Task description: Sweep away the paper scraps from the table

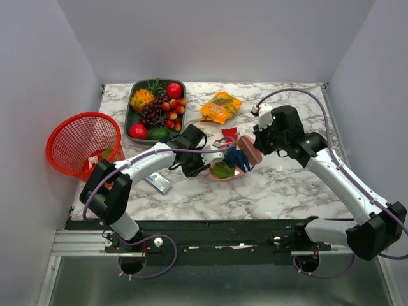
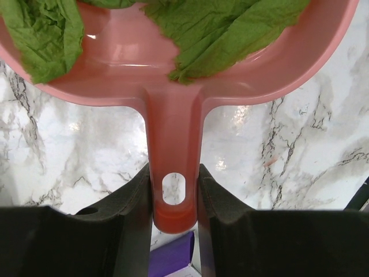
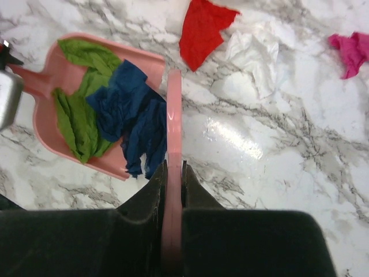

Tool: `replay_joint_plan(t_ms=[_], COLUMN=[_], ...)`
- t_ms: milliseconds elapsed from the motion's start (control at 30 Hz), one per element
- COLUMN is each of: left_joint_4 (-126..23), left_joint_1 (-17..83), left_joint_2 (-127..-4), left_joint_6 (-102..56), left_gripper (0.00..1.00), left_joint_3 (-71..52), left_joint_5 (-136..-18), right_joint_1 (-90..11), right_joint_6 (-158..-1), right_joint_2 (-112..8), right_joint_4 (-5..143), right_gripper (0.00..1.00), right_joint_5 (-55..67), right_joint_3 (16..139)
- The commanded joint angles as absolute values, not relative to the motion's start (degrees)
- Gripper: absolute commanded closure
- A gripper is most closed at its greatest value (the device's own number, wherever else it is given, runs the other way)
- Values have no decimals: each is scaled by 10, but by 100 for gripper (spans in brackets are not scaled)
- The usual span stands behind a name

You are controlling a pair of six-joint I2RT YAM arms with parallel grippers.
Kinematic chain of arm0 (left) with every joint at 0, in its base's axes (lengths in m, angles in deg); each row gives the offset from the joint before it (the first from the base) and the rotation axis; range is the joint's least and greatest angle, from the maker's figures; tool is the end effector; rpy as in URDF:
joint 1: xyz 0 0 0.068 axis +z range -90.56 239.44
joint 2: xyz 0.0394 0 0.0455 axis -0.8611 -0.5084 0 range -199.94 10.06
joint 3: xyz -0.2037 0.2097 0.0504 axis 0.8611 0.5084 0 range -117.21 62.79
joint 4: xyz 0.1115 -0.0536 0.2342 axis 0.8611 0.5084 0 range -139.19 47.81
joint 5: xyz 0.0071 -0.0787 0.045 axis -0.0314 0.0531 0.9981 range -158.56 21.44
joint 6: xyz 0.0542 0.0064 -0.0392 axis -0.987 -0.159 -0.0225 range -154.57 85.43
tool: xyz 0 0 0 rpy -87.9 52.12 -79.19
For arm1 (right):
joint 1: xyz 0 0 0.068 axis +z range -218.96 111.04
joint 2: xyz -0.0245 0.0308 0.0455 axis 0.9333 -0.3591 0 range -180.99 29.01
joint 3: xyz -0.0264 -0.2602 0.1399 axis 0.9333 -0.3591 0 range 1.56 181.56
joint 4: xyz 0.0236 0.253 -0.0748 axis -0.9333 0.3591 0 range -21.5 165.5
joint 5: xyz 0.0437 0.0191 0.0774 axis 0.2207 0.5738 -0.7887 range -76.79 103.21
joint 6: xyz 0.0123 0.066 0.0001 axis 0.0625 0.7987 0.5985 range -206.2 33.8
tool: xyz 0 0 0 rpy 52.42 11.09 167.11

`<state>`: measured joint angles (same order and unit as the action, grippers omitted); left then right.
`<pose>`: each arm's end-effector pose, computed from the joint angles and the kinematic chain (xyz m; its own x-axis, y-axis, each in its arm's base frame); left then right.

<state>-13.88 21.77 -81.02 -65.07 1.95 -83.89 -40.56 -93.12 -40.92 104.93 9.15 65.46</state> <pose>0.2467 -0.2083 0.2142 -0.2777 0.8329 -0.4787 0.9482 0.3177 0.0026 0.2344 0.1310 0.3320 -0.5269 -0.4213 -0.7381 -0.5880 0.8078 -0.0414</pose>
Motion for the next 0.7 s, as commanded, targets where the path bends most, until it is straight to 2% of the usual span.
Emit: replay_joint_plan(t_ms=[0, 333, 667], left_joint_4=[-133, -157, -214], left_joint_1=[219, 220, 224], left_joint_2=[-828, -837, -790], left_joint_6=[-641, -624, -628], left_gripper=[100, 100, 100], left_joint_3=[-12, -35, 14], left_joint_5=[-830, -860, -908], right_joint_1=[-404, -404, -404], right_joint_6=[-903, -843, -786], right_joint_2=[-410, -440, -495], right_joint_4=[1068, 1053, 1060], right_gripper=[100, 100, 99], right_joint_5=[81, 3, -35], right_joint_3=[724, 731, 780])
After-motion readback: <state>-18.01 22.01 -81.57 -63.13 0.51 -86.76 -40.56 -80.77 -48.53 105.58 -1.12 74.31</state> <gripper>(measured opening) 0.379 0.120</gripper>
